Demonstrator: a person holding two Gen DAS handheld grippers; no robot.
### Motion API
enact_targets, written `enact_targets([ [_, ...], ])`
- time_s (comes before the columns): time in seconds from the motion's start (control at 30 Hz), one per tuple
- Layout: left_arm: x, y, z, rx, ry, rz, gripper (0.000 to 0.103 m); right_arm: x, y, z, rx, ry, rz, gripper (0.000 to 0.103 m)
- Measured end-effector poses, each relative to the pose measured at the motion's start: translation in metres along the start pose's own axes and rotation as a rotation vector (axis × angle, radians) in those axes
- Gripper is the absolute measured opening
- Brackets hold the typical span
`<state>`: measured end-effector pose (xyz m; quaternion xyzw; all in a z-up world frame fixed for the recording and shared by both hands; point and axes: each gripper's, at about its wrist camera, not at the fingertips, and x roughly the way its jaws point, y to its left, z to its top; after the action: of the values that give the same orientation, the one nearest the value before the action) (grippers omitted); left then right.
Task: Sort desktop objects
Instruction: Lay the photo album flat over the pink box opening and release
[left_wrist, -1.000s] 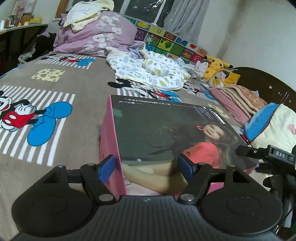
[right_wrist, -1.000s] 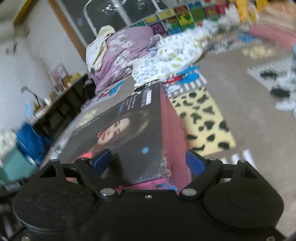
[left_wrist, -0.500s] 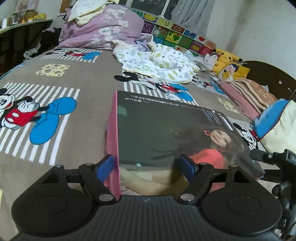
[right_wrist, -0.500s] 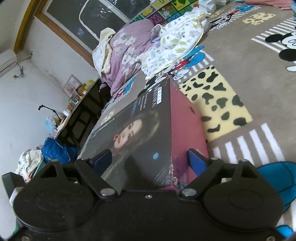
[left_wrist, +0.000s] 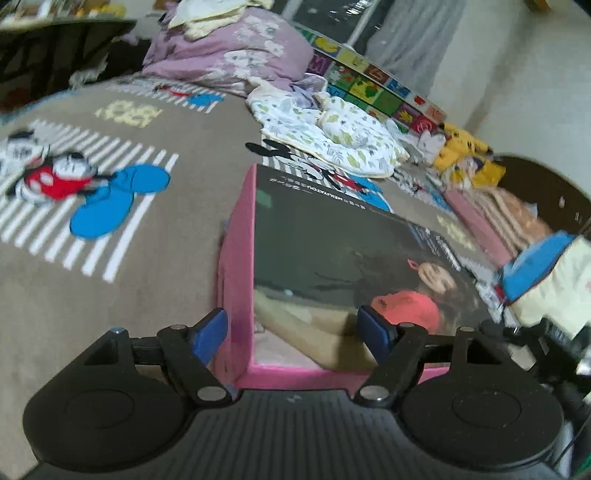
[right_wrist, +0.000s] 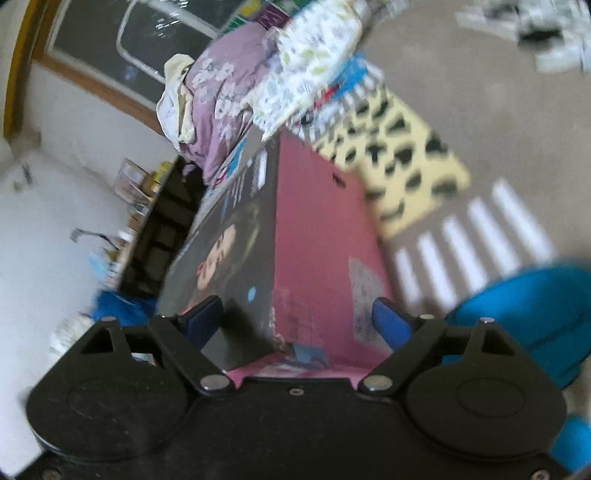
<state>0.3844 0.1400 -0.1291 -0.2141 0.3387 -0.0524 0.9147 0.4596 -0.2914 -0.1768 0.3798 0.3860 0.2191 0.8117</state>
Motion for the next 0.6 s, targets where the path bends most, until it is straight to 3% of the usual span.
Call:
enact_targets([
  [0.07,0.002,0.005,-0.001,-0.039,0.006,-0.012,0.080,0.001,-0.001,-0.004,0.004,-0.011,0.000,0.092],
  [0.17,-0.005,-0.004,-0.005,0.007,-0.011,0.029,0.082,-0.001,0.002,-0.008,0.012,-0.016,-0.010,0.093],
  [0.4,-0.032,-0.027,-0.024,0.109,-0.037,0.104,0.082,-0.033,0.045,-0.031,-0.222,-0.049,-0.152,0.093],
  [0.6,-0.064,-0.045,-0.052,0.173,-0.042,0.141,0.082,-0.072,0.076,-0.067,-0.356,-0.051,-0.196,0.093],
])
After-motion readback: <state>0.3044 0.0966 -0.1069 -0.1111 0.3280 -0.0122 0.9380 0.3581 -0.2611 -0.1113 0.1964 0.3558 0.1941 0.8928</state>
